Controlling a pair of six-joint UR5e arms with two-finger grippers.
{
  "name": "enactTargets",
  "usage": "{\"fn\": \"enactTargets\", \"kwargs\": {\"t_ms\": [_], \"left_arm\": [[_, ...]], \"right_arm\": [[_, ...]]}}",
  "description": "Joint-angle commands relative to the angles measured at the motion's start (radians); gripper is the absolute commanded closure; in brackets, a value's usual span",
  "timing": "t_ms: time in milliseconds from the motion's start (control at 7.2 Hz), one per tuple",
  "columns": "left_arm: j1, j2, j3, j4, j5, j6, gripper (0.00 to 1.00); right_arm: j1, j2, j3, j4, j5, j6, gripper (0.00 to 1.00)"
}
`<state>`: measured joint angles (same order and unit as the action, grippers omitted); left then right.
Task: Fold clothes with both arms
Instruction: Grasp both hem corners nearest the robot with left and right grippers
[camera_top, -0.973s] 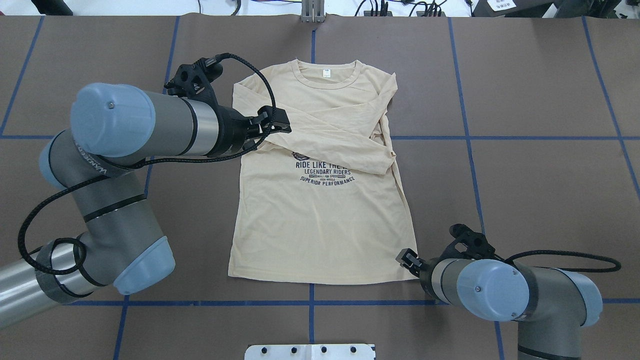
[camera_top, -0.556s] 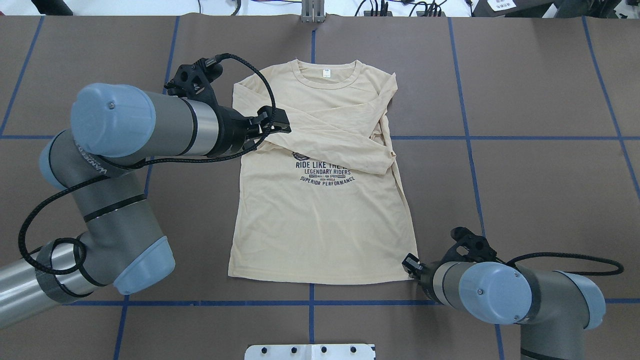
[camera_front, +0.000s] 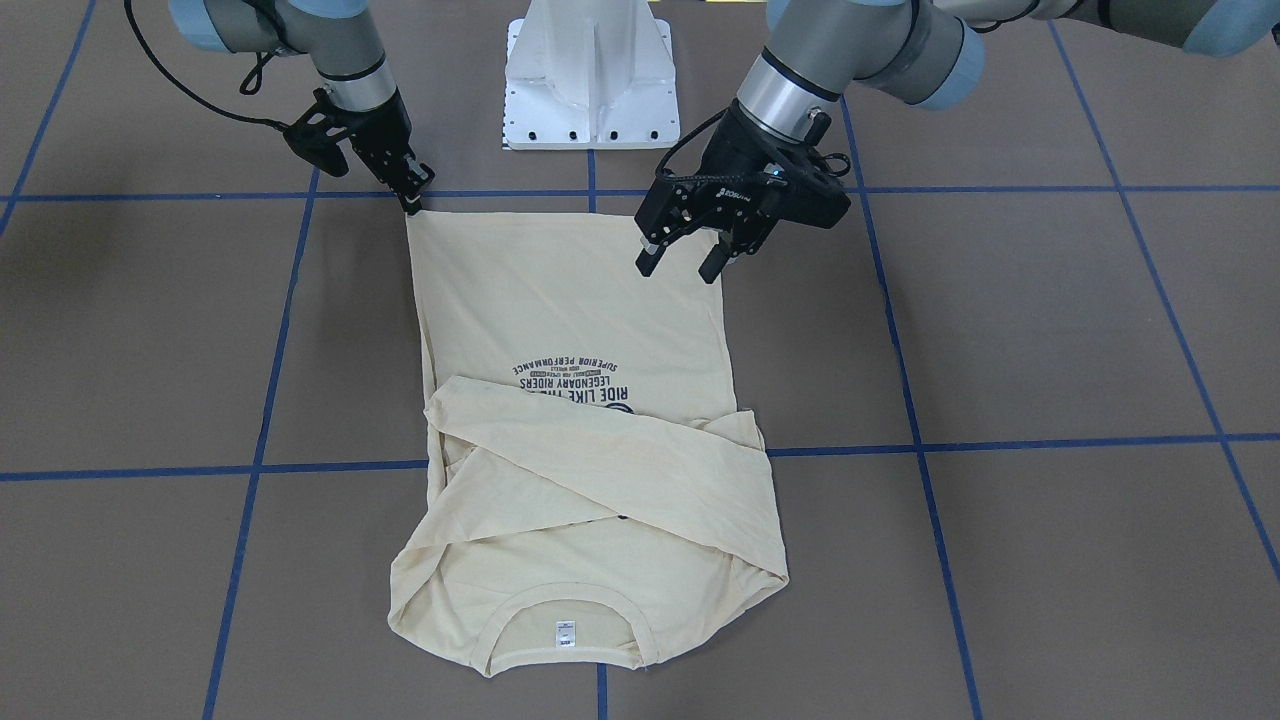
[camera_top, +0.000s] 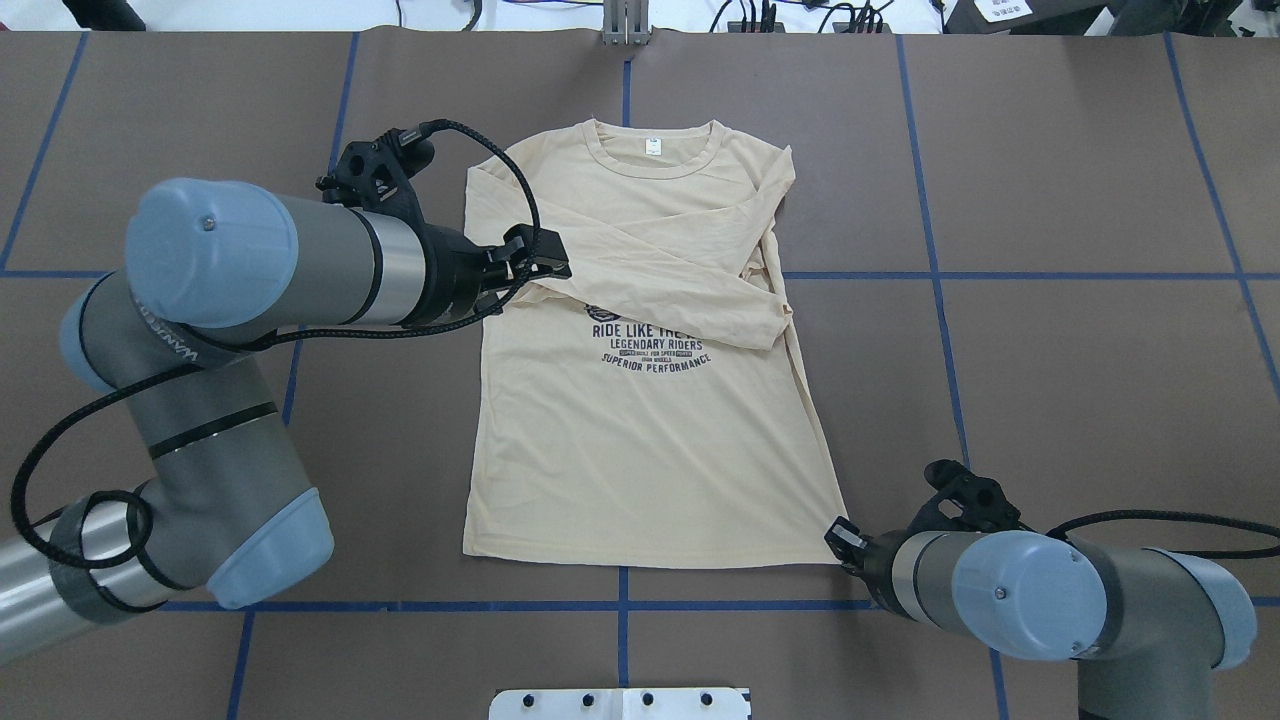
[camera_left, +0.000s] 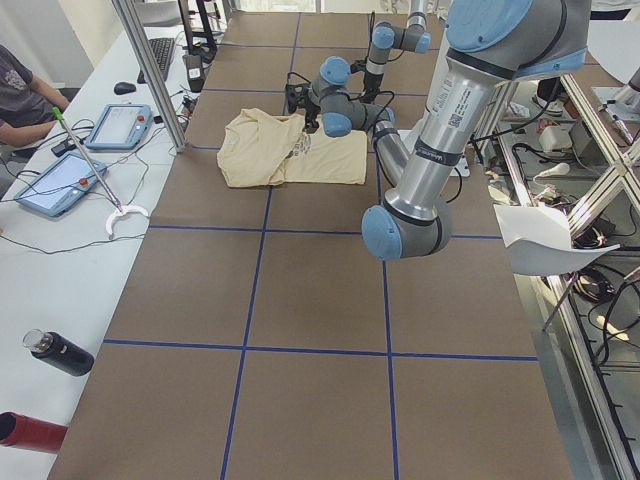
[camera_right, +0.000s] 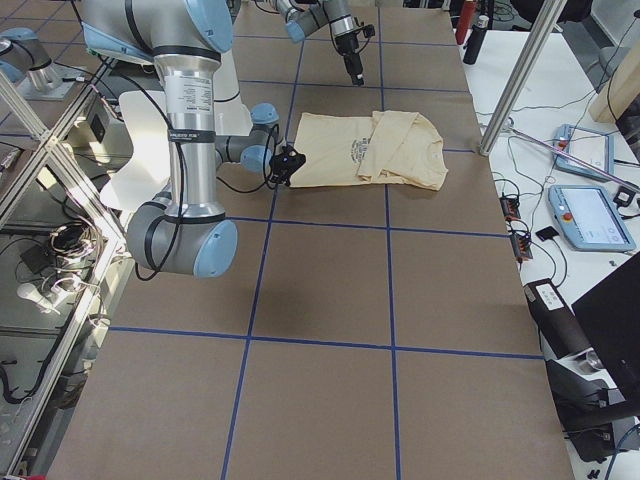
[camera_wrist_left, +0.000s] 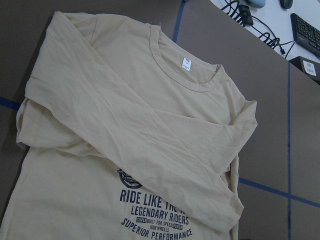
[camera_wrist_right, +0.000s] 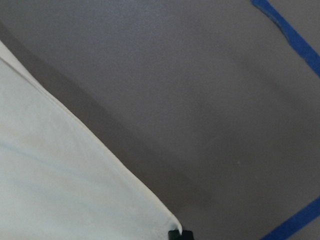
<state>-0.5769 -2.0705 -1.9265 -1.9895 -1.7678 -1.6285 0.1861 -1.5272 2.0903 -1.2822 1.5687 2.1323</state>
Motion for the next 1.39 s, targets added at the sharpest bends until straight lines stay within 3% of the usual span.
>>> {"fn": "enactTargets", "kwargs": {"t_ms": [0,278,417,834,1251], "left_arm": [[0.134,0.056,-0.118,0.168,0.007,-0.095,0.14],[0.227,0.226,-0.12,0.16,0.04,-0.114,0.18],[0.265,0.253,-0.102,0.143,0.042,-0.134,0.24],[0.333,0.248,-0.075,0.143,0.044,-0.192,0.33],[0.361,0.23,-0.049,0.143,0.066,-0.191,0.35]], "right_arm": [[-0.016,-0.028,0.048,0.0,0.013,0.012,1.0],[-0.02,-0.048,0.073,0.0,0.013,0.014,1.0],[-0.017,-0.05,0.073,-0.002,0.013,0.012,1.0],[-0.016,-0.051,0.07,-0.002,0.013,0.012,1.0],[-0.016,-0.057,0.07,-0.002,0.013,0.012,1.0]]}}
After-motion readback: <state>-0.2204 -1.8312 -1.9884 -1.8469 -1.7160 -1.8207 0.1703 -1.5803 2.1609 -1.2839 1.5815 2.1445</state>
